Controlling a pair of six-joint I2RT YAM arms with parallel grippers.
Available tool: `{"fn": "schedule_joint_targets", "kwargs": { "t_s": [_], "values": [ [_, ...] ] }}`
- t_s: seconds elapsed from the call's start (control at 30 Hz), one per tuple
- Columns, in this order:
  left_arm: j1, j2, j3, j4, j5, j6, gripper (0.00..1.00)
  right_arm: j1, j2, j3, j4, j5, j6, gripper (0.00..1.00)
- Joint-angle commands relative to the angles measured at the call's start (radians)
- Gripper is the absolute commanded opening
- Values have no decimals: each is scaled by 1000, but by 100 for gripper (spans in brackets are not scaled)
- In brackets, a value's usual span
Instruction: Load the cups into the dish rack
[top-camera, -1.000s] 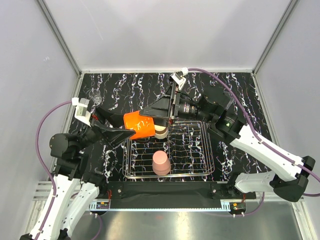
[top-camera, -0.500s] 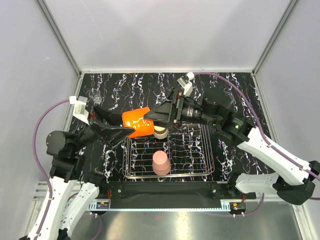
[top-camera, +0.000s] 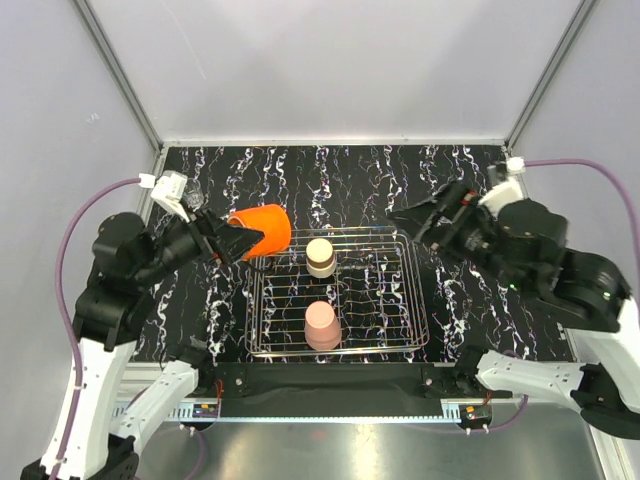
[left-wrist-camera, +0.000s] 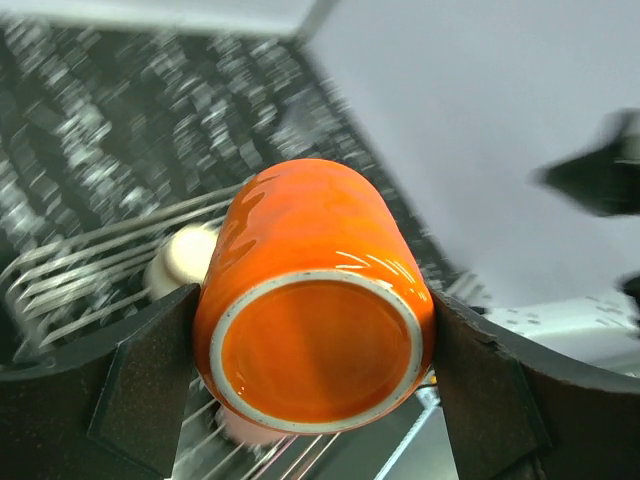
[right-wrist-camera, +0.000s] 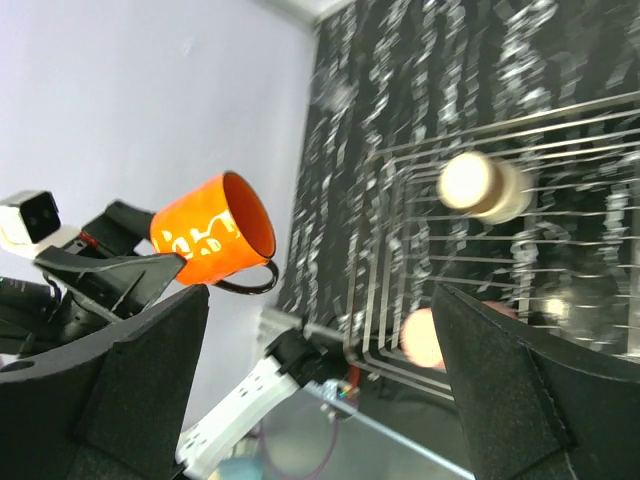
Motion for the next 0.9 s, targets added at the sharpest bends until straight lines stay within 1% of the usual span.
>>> {"fn": "schedule_joint_targets", "kwargs": {
  "t_s": [0.0, 0.03, 0.13, 0.23, 0.3, 0.47, 0.57, 0.63, 0.67, 0.87],
  "values": [
    [-4, 42, 86, -165, -166, 71, 0, 5, 9, 77, -200, 201, -34, 100],
    [-5, 71, 87, -196, -171, 77, 0, 5, 14, 101, -227, 230, -35, 100],
    [-27, 105, 61, -213, -206, 80, 0, 5, 44, 143, -322, 278, -51, 100],
    [-81, 133, 22, -215, -336, 92, 0, 5, 81, 175, -400, 296, -72, 100],
    [-128, 151, -4, -206, -382, 101, 0, 5, 107, 187, -441, 298, -78, 100],
    [-257, 246, -15, -187, -514, 80, 0, 5, 113, 154, -442, 278, -92, 100],
    [-297, 301, -4, -192, -611, 60, 0, 5, 119, 140, -445, 269, -90, 100],
    [-315, 353, 11, -222, -661, 38, 0, 5, 123, 138, -451, 269, -89, 100],
    [-335, 369, 24, -233, -718, 14, 0, 5, 126, 137, -454, 267, -87, 100],
    [-404, 465, 39, -224, -789, -28, 0, 5, 130, 124, -440, 261, -87, 100]
  ]
}}
